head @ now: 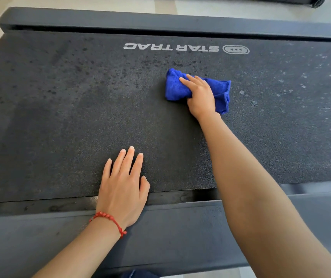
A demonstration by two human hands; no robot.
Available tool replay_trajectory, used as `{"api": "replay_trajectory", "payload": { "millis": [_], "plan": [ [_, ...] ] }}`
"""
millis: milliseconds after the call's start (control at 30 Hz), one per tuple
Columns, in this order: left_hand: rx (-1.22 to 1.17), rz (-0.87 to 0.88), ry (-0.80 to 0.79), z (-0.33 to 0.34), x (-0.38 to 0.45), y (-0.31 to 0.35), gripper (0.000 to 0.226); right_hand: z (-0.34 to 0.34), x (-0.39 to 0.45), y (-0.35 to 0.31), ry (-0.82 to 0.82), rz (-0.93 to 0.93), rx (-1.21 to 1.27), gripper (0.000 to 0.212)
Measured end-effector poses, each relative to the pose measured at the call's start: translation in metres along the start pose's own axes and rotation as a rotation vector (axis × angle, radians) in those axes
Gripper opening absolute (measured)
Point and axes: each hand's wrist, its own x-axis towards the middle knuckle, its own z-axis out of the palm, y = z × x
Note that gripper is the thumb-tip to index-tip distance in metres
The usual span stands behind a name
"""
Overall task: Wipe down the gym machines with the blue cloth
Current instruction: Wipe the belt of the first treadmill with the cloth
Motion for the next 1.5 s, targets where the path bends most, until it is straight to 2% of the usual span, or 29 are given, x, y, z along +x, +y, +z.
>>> {"api": "replay_trajectory", "payload": {
  "millis": [100,267,833,1033,1333,1500],
  "plan": [
    [-0.003,-0.002,0.004,-0.001,0.0,0.0,0.055,0.0,-0.001,-0.003,0.011,0.028,0.009,0.059],
    [-0.02,-0.002,0.01,-0.001,0.0,0.0,0.055,-0.01,-0.027,-0.012,-0.067,-0.005,0.014,0.064],
    [-0.065,0.013,0.009,-0.001,0.001,0.001,0.058,-0.025,-0.17,-0.038,-0.102,-0.063,0.132,0.07],
    [-0.069,0.018,0.018,0.0,0.001,0.002,0.049,-0.035,-0.208,-0.04,-0.153,-0.1,0.168,0.073],
    [-0.072,0.025,0.034,0.002,-0.001,0.0,0.045,-0.05,-0.214,-0.039,-0.223,-0.125,0.097,0.08],
    [-0.111,0.053,0.027,0.007,-0.002,0.006,0.045,-0.058,-0.218,-0.031,-0.208,-0.062,0.054,0.084]
  ]
}}
